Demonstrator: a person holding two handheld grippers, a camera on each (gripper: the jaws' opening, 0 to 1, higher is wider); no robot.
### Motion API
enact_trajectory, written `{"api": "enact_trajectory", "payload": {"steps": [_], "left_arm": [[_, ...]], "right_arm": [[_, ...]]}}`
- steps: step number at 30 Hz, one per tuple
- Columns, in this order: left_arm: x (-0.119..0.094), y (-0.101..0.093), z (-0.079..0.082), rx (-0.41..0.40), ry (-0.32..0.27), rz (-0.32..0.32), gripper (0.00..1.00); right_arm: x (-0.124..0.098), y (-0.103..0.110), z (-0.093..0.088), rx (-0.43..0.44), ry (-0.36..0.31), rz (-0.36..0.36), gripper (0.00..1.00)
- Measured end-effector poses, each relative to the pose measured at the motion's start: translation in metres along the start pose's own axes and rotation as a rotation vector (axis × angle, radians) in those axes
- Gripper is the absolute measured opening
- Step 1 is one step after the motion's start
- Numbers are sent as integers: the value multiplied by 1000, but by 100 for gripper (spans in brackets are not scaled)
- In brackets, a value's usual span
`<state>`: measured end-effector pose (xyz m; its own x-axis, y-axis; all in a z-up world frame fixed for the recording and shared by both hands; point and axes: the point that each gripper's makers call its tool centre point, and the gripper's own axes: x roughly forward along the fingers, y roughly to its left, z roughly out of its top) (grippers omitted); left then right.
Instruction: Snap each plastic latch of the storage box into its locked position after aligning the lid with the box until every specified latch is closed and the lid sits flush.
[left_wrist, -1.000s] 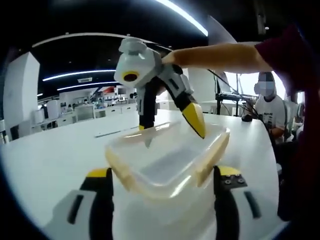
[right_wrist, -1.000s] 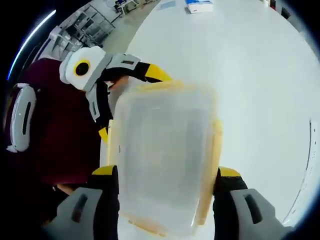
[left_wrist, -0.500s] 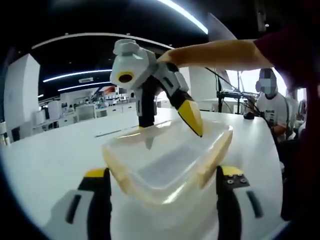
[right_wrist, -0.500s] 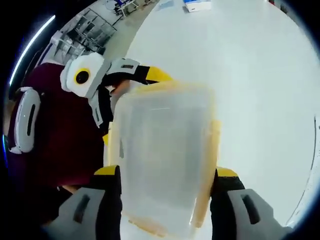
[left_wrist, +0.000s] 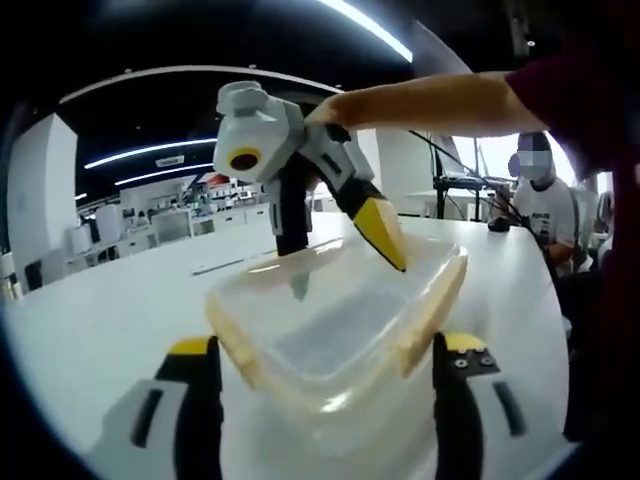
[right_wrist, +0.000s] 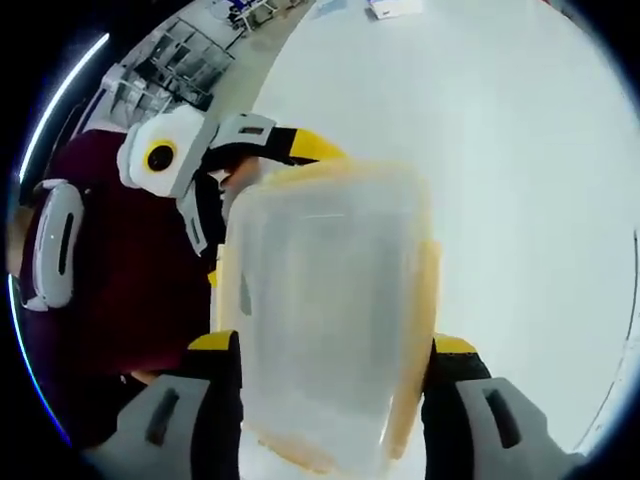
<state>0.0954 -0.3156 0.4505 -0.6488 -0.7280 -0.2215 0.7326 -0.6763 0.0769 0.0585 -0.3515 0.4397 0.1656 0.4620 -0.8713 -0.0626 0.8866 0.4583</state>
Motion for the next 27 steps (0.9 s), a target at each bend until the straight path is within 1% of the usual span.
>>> {"api": "enact_trajectory", "payload": {"steps": [3, 5, 9, 13, 19, 27], "left_arm": [[-4, 1, 1, 17, 1, 6, 84], [-6, 1, 1, 27, 0, 7, 82], [-8, 2, 1, 35, 0, 6, 79], [-10, 1, 3, 31, -5, 3, 79], [-10, 0, 4, 39, -2, 0, 79], [-10, 0, 5, 48, -2, 0, 79]], "right_arm": [[-1, -3, 1, 1, -8, 12, 72], [1, 0, 0, 4, -1, 15, 73], [0, -3, 1, 13, 11, 24, 73], [-2, -6, 1, 22, 12, 31, 74], [3, 0, -1, 29, 0, 40, 76], [3, -3, -1, 38, 0, 56, 78]]}}
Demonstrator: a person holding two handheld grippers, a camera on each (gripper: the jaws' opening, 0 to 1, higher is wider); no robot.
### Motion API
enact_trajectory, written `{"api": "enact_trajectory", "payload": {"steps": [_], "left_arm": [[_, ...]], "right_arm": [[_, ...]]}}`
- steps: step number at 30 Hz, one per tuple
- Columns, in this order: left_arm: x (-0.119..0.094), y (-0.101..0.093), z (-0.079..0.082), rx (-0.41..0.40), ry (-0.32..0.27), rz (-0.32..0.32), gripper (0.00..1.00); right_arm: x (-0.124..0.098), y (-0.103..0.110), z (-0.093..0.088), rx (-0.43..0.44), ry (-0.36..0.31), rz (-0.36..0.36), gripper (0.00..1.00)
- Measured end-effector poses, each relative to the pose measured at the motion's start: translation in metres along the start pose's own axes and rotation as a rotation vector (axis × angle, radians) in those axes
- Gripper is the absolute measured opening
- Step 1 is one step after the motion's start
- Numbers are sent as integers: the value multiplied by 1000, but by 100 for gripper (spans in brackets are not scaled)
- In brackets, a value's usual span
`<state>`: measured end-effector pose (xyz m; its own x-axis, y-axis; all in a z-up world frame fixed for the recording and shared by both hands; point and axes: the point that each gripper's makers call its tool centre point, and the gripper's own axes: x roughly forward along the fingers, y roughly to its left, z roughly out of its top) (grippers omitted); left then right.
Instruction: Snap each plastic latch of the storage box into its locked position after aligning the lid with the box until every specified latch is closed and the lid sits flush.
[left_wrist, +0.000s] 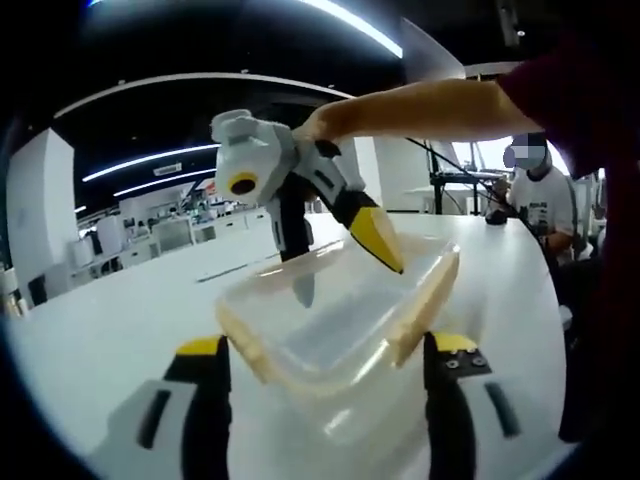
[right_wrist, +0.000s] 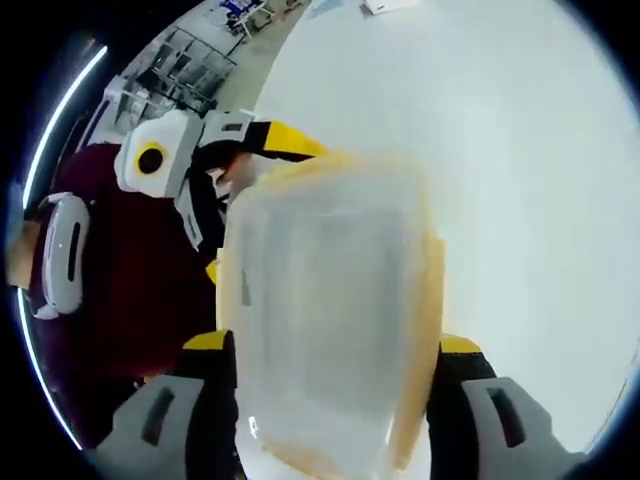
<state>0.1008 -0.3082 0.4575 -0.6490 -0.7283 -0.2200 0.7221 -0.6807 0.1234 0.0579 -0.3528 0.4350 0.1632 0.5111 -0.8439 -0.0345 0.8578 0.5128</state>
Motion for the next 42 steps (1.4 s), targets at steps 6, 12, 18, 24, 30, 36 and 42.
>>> {"api": "enact_trajectory", "payload": {"steps": [6, 12, 18, 24, 30, 36, 42], "left_arm": [[0, 0, 0, 2, 0, -2, 79], [-2, -1, 1, 11, 0, -1, 78], [-2, -1, 1, 12, -2, -7, 78], [-2, -1, 1, 14, -3, -11, 78], [-2, -1, 1, 16, -2, -15, 79], [-2, -1, 0, 15, -2, -17, 79], [-2, 0, 0, 15, 2, -16, 79]], "right_arm": [[5, 6, -2, 0, -1, -12, 82], [12, 11, -4, 2, 20, -18, 86], [13, 13, -6, -1, 20, -22, 86], [11, 10, -4, -3, 9, -18, 87], [12, 12, -4, -18, -14, -32, 90], [12, 13, -2, -36, -65, -47, 90], [6, 8, 1, -52, -102, -73, 90]]}}
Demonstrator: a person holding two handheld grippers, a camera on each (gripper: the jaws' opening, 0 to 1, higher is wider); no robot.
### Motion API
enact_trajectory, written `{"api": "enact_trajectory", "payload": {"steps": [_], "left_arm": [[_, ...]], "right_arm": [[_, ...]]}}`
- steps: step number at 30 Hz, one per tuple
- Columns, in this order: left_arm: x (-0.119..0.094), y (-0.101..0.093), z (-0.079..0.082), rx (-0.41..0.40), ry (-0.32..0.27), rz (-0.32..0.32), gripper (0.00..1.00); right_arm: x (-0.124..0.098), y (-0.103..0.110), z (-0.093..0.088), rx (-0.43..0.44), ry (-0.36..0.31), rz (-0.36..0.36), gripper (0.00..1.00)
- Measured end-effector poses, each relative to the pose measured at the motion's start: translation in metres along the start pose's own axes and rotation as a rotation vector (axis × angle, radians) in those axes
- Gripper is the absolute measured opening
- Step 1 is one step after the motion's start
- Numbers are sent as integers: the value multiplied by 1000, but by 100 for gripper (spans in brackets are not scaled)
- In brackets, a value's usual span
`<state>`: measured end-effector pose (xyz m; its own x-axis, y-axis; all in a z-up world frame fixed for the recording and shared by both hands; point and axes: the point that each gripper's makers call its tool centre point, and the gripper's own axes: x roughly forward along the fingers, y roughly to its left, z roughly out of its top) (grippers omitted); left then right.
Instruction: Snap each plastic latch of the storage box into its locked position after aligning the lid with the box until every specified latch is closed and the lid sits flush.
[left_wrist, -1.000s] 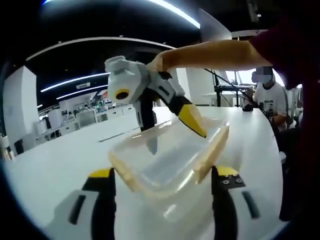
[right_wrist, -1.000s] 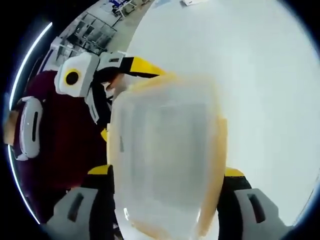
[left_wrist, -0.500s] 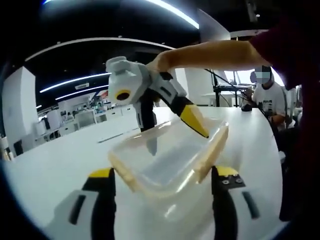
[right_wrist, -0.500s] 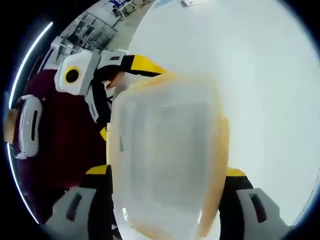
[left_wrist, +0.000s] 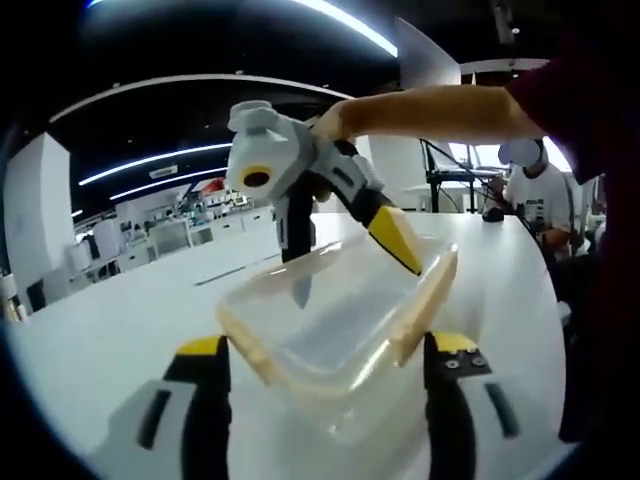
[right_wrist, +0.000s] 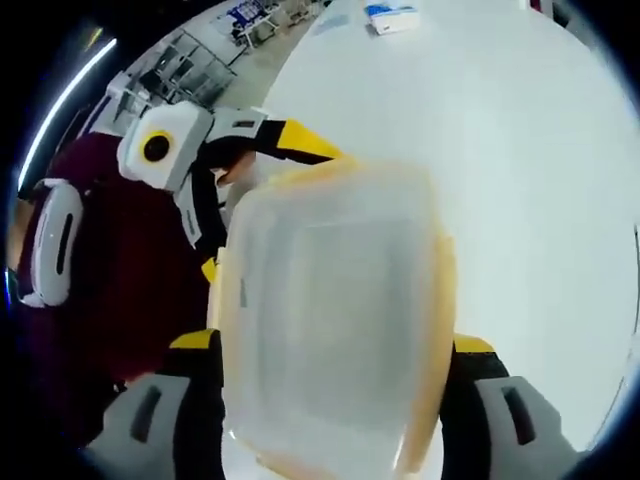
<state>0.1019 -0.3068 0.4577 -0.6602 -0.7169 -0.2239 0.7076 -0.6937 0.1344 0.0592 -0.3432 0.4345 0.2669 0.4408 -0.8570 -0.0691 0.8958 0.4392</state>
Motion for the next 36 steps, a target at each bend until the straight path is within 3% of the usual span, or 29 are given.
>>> {"api": "enact_trajectory", "payload": {"steps": [9, 20, 22, 31, 36], "left_arm": [[-1, 2, 2, -25, -12, -3, 81], [0, 3, 1, -33, -22, -15, 81], [0, 4, 1, -36, -23, -17, 81], [1, 5, 1, -46, -22, -25, 80], [3, 5, 1, -50, -22, -29, 81]], "right_arm": [[-4, -5, 5, -46, -53, -100, 100], [-1, 10, 8, -123, -128, -156, 100], [-6, 2, 10, -128, -142, -166, 100], [-11, 7, 11, -180, -210, -228, 100], [-18, 8, 15, -239, -233, -295, 100]]}}
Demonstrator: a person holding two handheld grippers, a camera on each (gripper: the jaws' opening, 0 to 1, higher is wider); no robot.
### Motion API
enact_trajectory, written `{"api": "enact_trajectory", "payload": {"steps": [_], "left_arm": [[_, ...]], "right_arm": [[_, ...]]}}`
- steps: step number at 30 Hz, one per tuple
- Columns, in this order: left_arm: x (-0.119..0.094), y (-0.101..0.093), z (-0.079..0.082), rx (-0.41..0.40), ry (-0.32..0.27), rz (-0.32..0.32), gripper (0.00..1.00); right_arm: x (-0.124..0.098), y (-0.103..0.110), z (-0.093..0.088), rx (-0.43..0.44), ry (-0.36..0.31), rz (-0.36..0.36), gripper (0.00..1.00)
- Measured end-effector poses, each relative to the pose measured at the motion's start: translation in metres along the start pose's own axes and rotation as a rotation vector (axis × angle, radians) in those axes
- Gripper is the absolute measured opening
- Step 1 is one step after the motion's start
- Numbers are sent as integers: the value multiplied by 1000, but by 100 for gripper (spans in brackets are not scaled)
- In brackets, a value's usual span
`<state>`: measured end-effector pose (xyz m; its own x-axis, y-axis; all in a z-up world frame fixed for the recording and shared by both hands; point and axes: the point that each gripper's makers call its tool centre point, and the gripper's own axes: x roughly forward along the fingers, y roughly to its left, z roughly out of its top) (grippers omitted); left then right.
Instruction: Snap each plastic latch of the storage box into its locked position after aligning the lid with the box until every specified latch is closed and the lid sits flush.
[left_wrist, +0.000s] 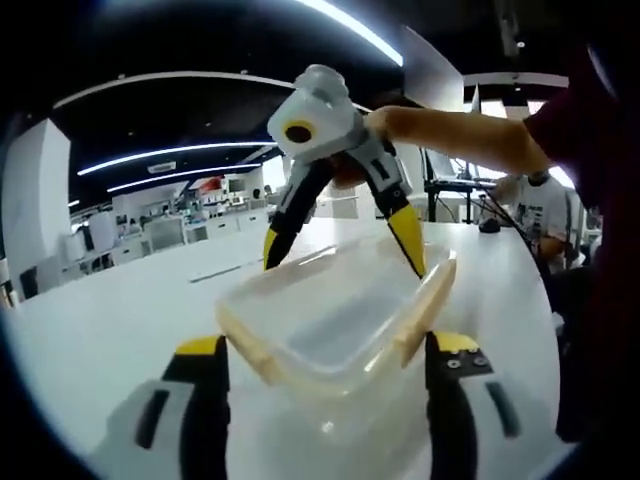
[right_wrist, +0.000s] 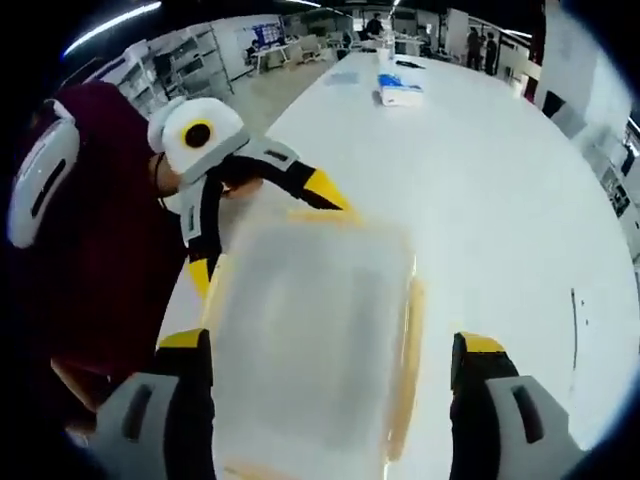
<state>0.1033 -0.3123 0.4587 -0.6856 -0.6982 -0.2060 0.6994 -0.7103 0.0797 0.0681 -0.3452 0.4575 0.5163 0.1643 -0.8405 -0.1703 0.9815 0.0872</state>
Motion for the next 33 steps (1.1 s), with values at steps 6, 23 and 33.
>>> {"api": "enact_trajectory", "payload": {"steps": [6, 23, 33], "left_arm": [[1, 1, 0, 0, 0, -3, 83], [-7, 6, -3, -32, -15, -9, 84], [-14, 11, 1, -75, -53, -15, 91]], "right_arm": [[-4, 6, 1, -20, 13, -65, 100], [-22, 6, 2, -77, -30, -246, 99], [-30, 1, 0, -66, -69, -335, 100]]}}
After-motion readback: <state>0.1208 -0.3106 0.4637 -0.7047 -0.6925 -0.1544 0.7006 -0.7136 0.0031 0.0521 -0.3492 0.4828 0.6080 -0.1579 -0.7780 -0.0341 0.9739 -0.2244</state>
